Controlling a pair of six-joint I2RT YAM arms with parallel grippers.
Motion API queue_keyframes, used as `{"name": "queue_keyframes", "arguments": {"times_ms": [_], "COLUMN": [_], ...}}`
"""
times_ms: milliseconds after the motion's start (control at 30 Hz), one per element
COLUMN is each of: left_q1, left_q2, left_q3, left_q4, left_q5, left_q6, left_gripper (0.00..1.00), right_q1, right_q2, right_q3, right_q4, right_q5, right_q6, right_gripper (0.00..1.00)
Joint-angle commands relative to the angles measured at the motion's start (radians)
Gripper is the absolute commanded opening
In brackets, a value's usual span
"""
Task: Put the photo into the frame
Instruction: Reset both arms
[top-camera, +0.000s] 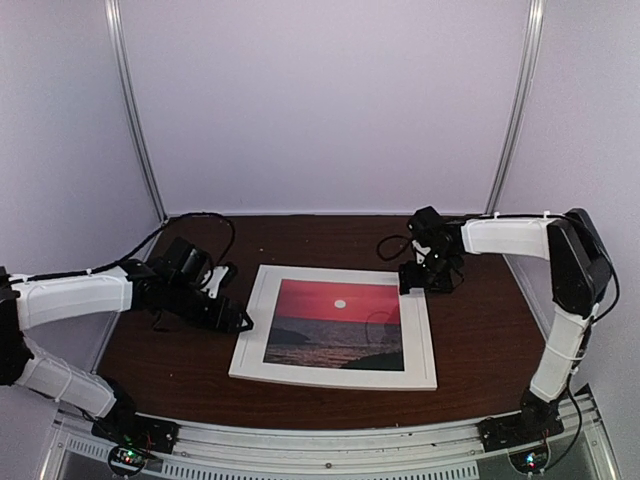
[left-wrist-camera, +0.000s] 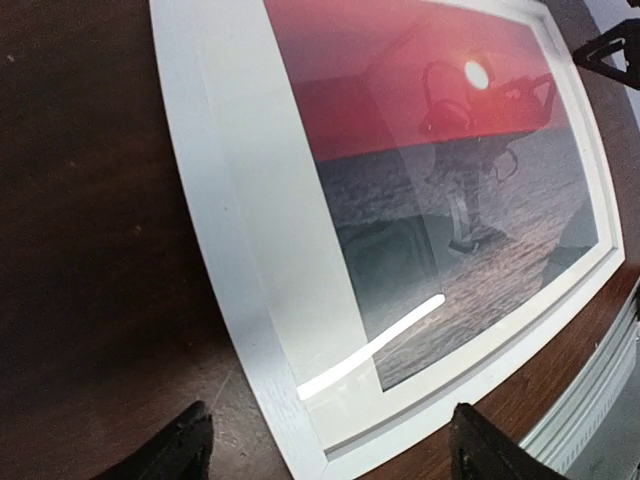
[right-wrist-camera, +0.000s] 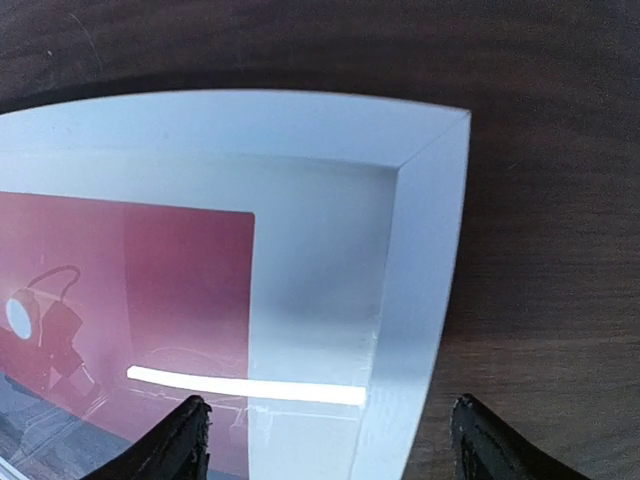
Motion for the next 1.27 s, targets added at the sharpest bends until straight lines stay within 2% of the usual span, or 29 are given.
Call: {"name": "queue_keyframes", "arguments": {"times_ms": [0, 200, 333, 533, 833, 1033, 1233], "left_q1": [0.006, 0.007, 0.007, 0.009, 0.042, 0.043, 0.043], "left_q2": [-0.076, -0.087, -0.092, -0.137, -0.279, -0.334, -0.327], "left_q3": [0.096, 0.216, 0.288, 0.329, 0.212, 0.134, 0.135], "left_q4": [-0.089, -0.146, -0.19, -0.17, -0.047, 0.04, 0.031], "left_q5": [-0.146, -0.387, -0.546, -0.724, -0.74, -0.684, -0.705], "left_q6": [0.062, 0.115, 0.163, 0.236, 0.259, 0.27, 0.265], "left_gripper": [0.87, 0.96, 0.98, 0.98, 0.98, 0.98, 0.98], "right_q1": [0.001, 0.001, -0.003, -0.006, -0.008, -0.008, -0.008], "right_q2": [-0.152, -0.389, -0.541, -0.673, -0.878, -0.861, -0.849], "right_q3": [0.044, -0.042, -0.095, -0.123, -0.286, -0.321, -0.326], "right_q4": [-0.096, -0.095, -0.08, -0.076, 0.073, 0.098, 0.12], "right_q5": [0.172, 0.316, 0.392, 0.431, 0.391, 0.37, 0.362], "right_q6": [-0.113, -0.172, -0.237, -0.302, -0.313, -0.292, -0.292], "right_gripper": [0.84, 0.87, 0.99, 1.0, 1.0, 1.0, 1.0]}}
